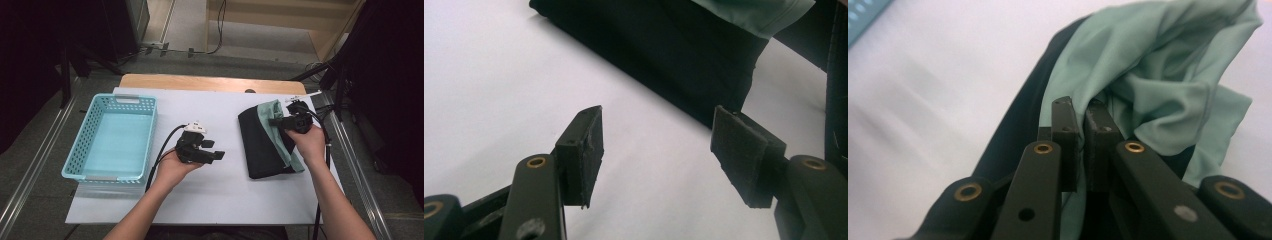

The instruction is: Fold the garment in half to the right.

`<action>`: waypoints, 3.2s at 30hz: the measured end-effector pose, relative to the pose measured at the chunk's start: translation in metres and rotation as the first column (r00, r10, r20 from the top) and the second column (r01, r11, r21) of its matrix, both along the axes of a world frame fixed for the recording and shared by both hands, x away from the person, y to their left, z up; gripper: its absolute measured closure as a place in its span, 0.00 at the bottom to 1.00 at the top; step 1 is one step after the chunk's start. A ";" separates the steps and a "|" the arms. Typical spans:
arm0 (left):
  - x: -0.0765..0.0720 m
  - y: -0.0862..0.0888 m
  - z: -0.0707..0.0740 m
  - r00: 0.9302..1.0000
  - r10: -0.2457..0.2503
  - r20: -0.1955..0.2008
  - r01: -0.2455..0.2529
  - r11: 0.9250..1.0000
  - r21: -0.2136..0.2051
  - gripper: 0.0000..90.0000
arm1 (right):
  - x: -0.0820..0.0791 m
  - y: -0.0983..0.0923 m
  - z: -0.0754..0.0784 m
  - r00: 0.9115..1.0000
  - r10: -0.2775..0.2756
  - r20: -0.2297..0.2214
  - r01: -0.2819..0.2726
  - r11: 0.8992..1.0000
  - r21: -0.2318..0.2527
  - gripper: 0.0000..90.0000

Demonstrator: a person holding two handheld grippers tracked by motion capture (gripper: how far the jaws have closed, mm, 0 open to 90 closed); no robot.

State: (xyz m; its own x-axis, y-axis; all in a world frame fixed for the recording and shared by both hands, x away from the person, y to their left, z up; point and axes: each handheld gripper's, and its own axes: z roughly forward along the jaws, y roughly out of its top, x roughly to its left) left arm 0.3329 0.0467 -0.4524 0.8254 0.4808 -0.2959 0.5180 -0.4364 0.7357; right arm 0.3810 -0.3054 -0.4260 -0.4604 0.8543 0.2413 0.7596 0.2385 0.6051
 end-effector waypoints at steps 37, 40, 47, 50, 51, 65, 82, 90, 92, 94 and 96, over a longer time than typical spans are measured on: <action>0.012 -0.017 0.001 0.999 -0.049 -0.019 0.049 0.999 -0.014 0.43 | -0.025 -0.090 -0.016 0.982 -0.186 -0.028 0.187 0.982 0.028 0.93; 0.011 -0.018 0.000 0.998 -0.057 -0.017 0.056 0.998 -0.015 0.43 | -0.020 -0.089 -0.028 0.979 -0.203 -0.034 0.203 0.979 -0.006 0.93; 0.007 -0.018 0.002 0.997 -0.082 0.012 0.083 0.996 -0.041 0.43 | -0.014 -0.085 -0.046 0.973 -0.231 -0.030 0.228 0.970 -0.081 0.93; 0.007 -0.019 0.000 0.996 -0.087 0.011 0.088 0.996 -0.026 0.43 | -0.012 -0.085 -0.051 0.972 -0.234 -0.033 0.230 0.969 -0.093 0.93; 0.006 -0.019 0.000 0.996 -0.087 0.010 0.087 0.996 -0.024 0.43 | -0.011 -0.084 -0.053 0.971 -0.235 -0.036 0.230 0.968 -0.099 0.93; 0.000 -0.024 -0.002 0.991 -0.128 0.035 0.129 0.991 -0.020 0.43 | -0.007 -0.083 -0.075 0.976 -0.218 -0.010 0.215 0.970 -0.113 0.93; 0.002 -0.022 -0.002 0.993 -0.112 0.039 0.113 0.993 -0.020 0.43 | -0.008 -0.070 -0.073 0.964 -0.256 -0.072 0.252 0.965 -0.067 0.92; 0.003 -0.021 -0.002 0.993 -0.113 0.038 0.113 0.993 -0.014 0.43 | -0.010 -0.085 -0.079 0.961 -0.267 -0.072 0.267 0.964 -0.008 0.69; 0.003 -0.020 -0.002 0.993 -0.108 0.040 0.109 0.994 -0.016 0.43 | -0.011 -0.083 -0.077 0.962 -0.267 -0.055 0.266 0.963 -0.036 0.65; 0.004 -0.019 -0.001 0.994 -0.106 0.040 0.107 0.994 -0.018 0.43 | -0.011 -0.081 -0.074 0.963 -0.268 -0.034 0.266 0.962 -0.067 0.60; 0.004 -0.018 -0.001 0.994 -0.104 0.043 0.105 0.994 -0.020 0.43 | -0.011 -0.081 -0.070 0.965 -0.262 -0.018 0.260 0.963 -0.073 0.56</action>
